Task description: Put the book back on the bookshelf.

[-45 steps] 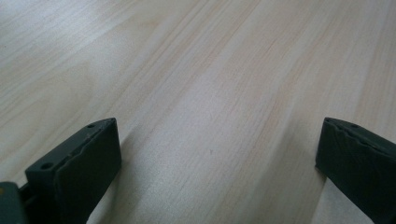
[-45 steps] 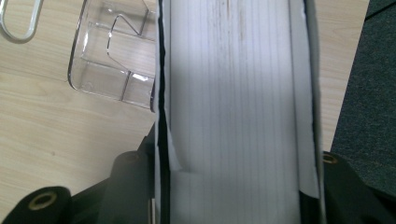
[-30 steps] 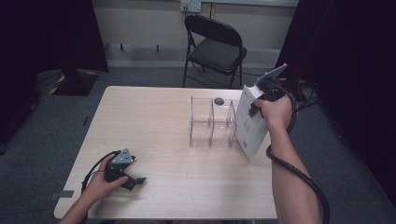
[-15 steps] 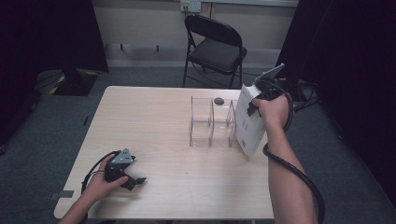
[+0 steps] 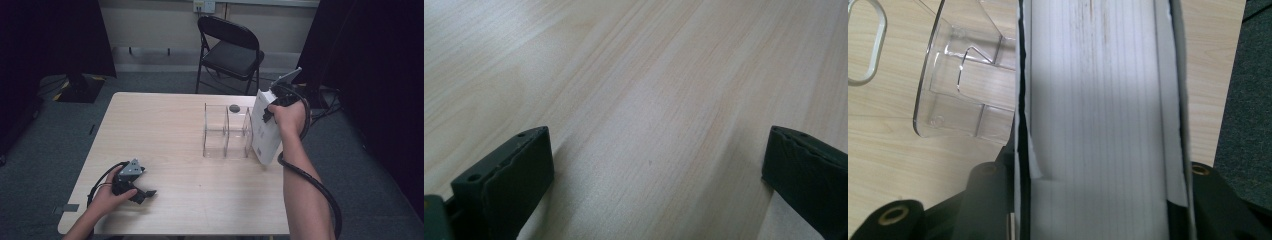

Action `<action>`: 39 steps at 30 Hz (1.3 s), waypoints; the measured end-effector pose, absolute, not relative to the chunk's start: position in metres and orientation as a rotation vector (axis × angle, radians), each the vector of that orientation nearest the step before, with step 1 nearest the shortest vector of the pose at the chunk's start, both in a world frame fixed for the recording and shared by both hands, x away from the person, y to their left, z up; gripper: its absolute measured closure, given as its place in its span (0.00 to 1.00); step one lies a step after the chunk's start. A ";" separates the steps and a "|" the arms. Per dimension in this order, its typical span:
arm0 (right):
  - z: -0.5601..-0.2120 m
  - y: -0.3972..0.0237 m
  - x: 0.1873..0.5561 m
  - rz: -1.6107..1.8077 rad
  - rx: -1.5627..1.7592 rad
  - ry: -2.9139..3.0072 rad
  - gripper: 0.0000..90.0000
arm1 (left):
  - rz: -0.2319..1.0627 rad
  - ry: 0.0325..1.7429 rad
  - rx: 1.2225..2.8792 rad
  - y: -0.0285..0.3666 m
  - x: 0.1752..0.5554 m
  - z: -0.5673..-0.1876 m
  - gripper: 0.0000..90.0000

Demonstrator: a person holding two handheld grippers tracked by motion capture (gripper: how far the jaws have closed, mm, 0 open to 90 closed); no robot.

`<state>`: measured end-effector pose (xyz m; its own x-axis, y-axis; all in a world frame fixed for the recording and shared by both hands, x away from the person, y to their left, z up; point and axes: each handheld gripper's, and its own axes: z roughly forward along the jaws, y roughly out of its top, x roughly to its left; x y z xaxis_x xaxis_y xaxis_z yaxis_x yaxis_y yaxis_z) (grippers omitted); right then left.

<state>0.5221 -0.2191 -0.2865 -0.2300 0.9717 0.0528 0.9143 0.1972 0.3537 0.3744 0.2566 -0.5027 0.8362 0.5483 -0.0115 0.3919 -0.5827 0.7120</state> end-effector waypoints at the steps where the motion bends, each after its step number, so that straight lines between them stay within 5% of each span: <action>1: -0.287 -0.218 0.523 0.467 1.823 2.283 0.58 | 0.270 0.683 2.266 0.257 0.374 -0.503 0.00; 39: -0.305 -0.218 0.527 0.383 1.823 2.328 0.56 | 0.270 0.683 2.266 0.257 0.374 -0.503 0.00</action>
